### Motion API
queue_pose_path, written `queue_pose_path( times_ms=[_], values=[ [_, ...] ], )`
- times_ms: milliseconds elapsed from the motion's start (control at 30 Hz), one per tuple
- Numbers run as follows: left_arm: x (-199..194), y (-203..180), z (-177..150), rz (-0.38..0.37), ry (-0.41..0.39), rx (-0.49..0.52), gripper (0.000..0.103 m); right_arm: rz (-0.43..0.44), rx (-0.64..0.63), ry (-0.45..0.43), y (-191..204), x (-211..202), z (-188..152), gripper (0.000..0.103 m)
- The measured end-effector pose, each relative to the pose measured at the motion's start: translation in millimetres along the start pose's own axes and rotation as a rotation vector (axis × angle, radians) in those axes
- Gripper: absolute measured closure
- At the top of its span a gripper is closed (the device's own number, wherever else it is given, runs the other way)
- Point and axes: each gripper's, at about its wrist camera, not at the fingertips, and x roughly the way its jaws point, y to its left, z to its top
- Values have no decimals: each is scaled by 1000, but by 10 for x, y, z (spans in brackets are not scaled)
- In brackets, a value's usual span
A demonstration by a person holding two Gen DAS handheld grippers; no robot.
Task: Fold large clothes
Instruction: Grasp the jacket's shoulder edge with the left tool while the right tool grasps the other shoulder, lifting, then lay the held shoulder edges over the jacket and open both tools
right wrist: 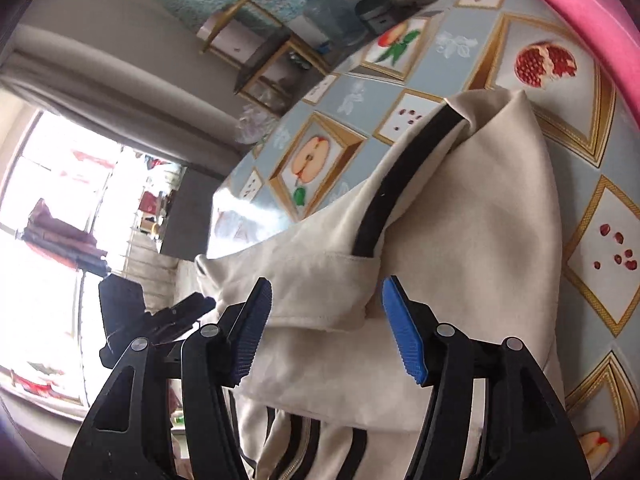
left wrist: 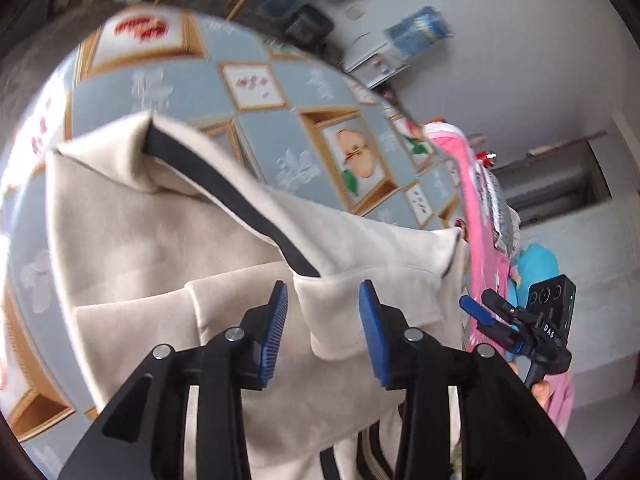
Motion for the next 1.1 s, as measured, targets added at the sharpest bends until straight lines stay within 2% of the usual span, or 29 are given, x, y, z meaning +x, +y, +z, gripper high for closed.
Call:
queue_pose_path(
  times_ms=[67, 100, 133, 167, 200, 300, 433, 533, 667, 733, 800, 867, 900, 1000, 1100],
  values=[
    [142, 31, 38, -11, 25, -51, 67, -19, 60, 45, -76, 213, 70, 46],
    [205, 23, 53, -20, 32, -56, 67, -34, 70, 54, -92, 292, 94, 50],
    [258, 22, 69, -17, 38, -59, 67, -50, 72, 58, -91, 350, 117, 61],
    [297, 23, 84, -8, 39, -63, 67, -46, 70, 65, -80, 398, 141, 68],
    [319, 16, 105, 3, 31, -56, 72, -42, 68, 66, -65, 431, 165, 78],
    [341, -64, 166, 54, -16, 5, 79, -92, 2, 14, 78, 449, 210, 83],
    [356, -208, 222, 137, -79, 103, 80, -177, -85, -45, 194, 501, 286, 84],
    [449, -291, 169, 229, -62, 199, 79, -258, -167, -36, 230, 587, 224, 83],
    [338, -290, 38, 281, -75, 282, 74, -378, -299, -44, 413, 512, 28, 82],
    [194, -352, -38, 322, -117, 338, 73, -451, -395, -98, 565, 368, -104, 71],
    [43, -445, -117, 360, -188, 407, 72, -470, -487, -149, 770, 275, -229, 65],
    [-29, -550, -168, 369, -245, 467, 70, -441, -528, -158, 893, 261, -285, 63],
    [-14, -614, -183, 374, -250, 494, 70, -425, -546, -149, 959, 327, -308, 63],
    [227, -774, -194, 388, -177, 546, 70, -441, -588, -107, 1038, 656, -334, 64],
    [515, -740, -242, 464, -102, 570, 70, -487, -585, -42, 931, 978, -381, 64]
  ],
)
